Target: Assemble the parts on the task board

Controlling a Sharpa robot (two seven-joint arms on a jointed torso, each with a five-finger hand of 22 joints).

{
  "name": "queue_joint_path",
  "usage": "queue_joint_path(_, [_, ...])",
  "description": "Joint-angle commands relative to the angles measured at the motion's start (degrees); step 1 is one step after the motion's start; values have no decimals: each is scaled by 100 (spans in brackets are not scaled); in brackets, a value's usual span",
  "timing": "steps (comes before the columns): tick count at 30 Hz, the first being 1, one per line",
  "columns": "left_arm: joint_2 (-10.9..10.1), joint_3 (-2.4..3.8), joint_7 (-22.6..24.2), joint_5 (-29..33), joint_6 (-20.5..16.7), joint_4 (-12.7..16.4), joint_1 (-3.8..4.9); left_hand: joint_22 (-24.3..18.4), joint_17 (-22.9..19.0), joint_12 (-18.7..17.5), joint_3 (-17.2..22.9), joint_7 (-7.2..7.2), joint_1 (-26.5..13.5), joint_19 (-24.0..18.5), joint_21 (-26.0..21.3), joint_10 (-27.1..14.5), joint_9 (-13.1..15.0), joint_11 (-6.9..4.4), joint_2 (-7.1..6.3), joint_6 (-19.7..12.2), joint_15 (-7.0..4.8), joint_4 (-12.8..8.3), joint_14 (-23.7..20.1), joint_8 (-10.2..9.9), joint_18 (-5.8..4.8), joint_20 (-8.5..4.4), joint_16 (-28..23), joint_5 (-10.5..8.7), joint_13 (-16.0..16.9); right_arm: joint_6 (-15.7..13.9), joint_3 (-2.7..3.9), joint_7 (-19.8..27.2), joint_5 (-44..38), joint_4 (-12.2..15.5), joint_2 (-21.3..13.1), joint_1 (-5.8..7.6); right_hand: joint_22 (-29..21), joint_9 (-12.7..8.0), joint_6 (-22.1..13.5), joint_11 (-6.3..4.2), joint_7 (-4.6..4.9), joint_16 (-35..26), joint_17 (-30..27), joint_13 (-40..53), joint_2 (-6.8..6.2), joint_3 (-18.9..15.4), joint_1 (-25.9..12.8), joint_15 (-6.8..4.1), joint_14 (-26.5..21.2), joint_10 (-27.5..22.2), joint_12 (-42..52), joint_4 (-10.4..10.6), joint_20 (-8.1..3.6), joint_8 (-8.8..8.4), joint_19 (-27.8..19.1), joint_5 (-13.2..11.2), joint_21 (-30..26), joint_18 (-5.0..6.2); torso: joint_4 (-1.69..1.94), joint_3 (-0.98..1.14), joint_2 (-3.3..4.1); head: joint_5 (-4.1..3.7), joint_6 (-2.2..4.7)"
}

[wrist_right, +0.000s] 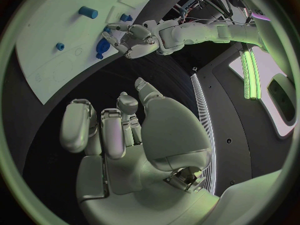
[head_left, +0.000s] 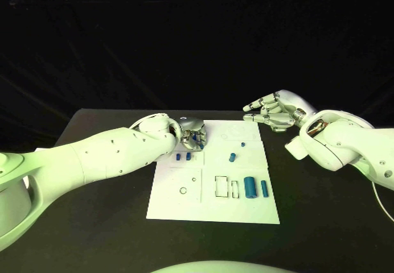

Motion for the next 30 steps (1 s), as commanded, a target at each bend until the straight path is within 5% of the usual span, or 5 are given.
queue_joint_path(1, [35,-16,-72,-57,219,-29,-28,52,25,-28,53,10,-35,52,66,54,-10,-4,66,34,-8,-3,71,-42,-62,-9,42,-21,9,75,0,49,-30,4,8,-4,3,2,19,-10,7,-11,529,5,34,-29,42,9,366,-26,7,-6,1,29,-25,33,-21,81,1,2,0,-4,-3])
queue_joint_path(15, [-110,38,38,239,-104,126,-39,402,172,-53,384,-6,4,187,460,314,-2,-71,197,310,-71,-226,178,-36,-136,-71,208,-96,90,78,0,55,-29,4,7,-5,3,2,19,-10,7,-11,529,5,34,-29,42,9,366,-26,7,-6,1,29,-25,33,-21,81,6,-2,-4,-15,3])
queue_joint_path(26, [-477,306,35,696,-246,542,-36,442,84,-92,429,14,-51,204,504,327,-9,-58,177,331,-64,-252,172,-56,-145,-67,163,-91,97,70,0,55,-23,3,-4,-6,4,4,27,-10,8,-15,526,4,44,-36,37,9,366,-23,11,8,1,36,-24,44,-21,80,14,0,-7,-15,29])
queue_joint_path(30, [-652,353,25,797,-203,684,-35,450,76,-101,441,17,-60,206,512,333,-11,-56,170,337,-63,-262,174,-60,-146,-66,160,-89,99,73,0,53,-23,2,-11,-6,4,4,27,-10,8,-15,526,4,44,-36,37,9,366,-23,11,8,1,36,-24,44,-21,80,14,3,-8,-5,25])
